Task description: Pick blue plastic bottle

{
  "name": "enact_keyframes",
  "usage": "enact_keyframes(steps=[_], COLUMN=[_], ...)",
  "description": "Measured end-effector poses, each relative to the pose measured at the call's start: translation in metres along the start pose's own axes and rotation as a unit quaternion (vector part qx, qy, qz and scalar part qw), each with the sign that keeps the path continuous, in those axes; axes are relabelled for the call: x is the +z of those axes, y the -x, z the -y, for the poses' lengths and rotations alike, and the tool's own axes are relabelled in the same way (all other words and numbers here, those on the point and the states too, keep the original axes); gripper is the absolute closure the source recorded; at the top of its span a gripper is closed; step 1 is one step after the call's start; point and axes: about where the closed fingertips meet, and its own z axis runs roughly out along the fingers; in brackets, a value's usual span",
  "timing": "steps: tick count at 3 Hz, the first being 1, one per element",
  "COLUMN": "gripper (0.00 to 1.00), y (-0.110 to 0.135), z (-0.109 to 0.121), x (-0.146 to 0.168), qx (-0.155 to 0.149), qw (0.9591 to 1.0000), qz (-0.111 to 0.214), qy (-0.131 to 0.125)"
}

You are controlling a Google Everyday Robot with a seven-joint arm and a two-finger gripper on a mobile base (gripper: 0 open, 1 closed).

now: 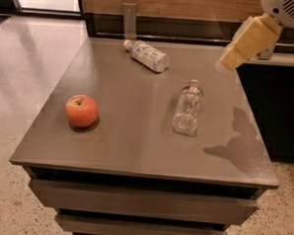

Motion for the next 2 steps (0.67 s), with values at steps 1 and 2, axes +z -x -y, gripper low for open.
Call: enact_keyframes(steps=[1, 2], gripper=[0.00, 0.00], y=[0.017, 0.039], z=[0.015, 0.035], x=[0.027, 0.071], qx=[0.007, 0.020], qw=[0.9998, 0.9992], qz=[0.015, 0.030], qy=[0.007, 0.017])
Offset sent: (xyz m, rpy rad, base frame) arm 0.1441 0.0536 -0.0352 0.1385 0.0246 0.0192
